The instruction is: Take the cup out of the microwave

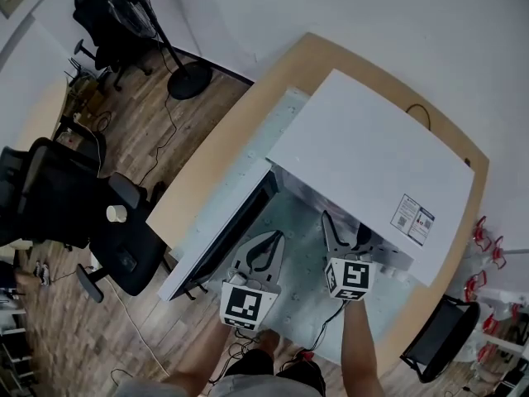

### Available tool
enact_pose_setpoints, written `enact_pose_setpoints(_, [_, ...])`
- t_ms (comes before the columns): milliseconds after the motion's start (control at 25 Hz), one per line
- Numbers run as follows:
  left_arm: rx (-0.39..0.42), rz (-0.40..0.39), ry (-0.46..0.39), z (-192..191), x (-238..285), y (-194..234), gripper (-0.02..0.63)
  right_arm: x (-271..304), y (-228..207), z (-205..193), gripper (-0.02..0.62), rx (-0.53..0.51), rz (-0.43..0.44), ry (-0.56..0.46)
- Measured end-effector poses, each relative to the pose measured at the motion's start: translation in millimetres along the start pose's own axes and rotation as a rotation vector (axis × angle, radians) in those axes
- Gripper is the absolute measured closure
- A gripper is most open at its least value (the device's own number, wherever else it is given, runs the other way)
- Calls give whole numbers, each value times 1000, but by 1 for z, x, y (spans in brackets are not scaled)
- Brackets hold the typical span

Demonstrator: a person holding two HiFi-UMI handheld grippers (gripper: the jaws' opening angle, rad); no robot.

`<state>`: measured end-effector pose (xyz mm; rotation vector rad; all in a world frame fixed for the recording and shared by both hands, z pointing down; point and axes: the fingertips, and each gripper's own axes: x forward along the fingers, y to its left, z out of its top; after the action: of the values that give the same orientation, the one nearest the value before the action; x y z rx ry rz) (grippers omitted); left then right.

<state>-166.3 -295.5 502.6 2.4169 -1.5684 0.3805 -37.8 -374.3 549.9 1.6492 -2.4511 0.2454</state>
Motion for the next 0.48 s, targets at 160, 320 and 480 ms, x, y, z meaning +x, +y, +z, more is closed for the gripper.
enact_pose_setpoints(160, [-14, 0, 8, -4, 4, 6, 580, 18, -6, -2, 222, 13, -17, 12])
enact_pose_setpoints(320, [-21, -3, 10, -7, 7, 9, 580, 32, -8, -5, 216, 10, -15, 30])
enact_pose_setpoints(480, [-13, -3, 23, -11, 10, 11, 580, 41, -9, -12, 216, -3, -17, 52])
